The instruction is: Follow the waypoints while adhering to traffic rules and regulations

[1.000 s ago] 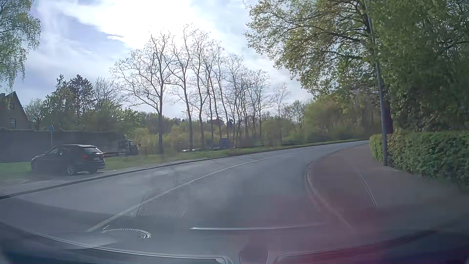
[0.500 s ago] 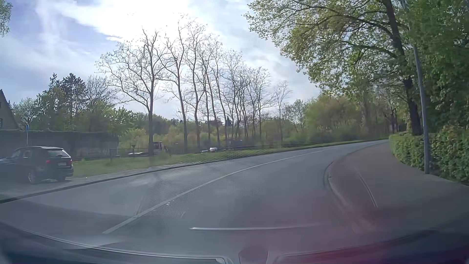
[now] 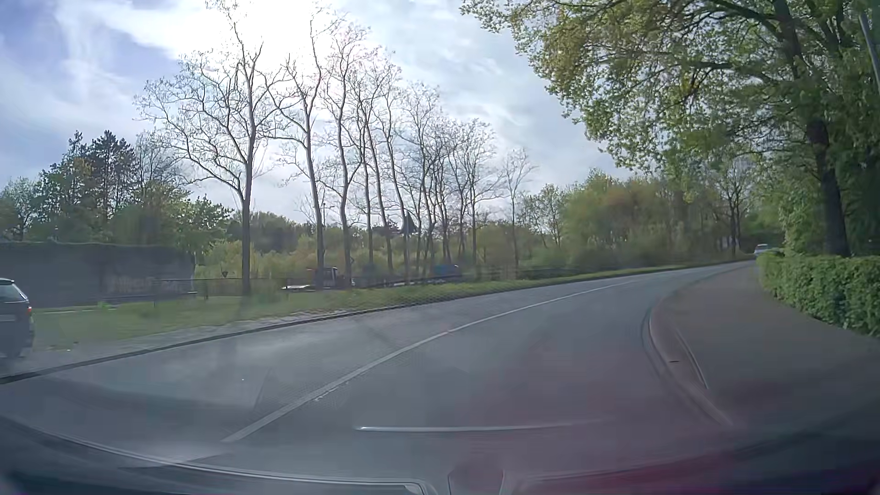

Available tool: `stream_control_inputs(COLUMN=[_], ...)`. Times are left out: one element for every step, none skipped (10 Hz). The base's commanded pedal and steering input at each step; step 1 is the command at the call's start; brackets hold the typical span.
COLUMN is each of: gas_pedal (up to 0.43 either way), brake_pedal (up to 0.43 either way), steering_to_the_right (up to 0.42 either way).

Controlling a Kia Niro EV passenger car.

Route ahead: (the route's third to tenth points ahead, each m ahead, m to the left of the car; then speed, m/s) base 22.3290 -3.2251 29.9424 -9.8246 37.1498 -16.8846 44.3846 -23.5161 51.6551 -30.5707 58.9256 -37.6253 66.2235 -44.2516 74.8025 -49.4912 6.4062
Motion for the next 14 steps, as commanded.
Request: stream_control_inputs(gas_pedal=[0.138,0.138,0.138,0.138,0.138,0.138,0.138,0.138,0.138,0.138,0.138,0.138,0.150,0.150], brake_pedal=[0.000,0.000,0.000,0.000,0.000,0.000,0.000,0.000,0.000,0.000,0.000,0.000,0.000,0.000], steering_to_the_right=[0.095,0.097,0.105,0.115,0.123,0.133,0.138,0.140,0.139,0.139,0.139,0.140,0.140,0.140])
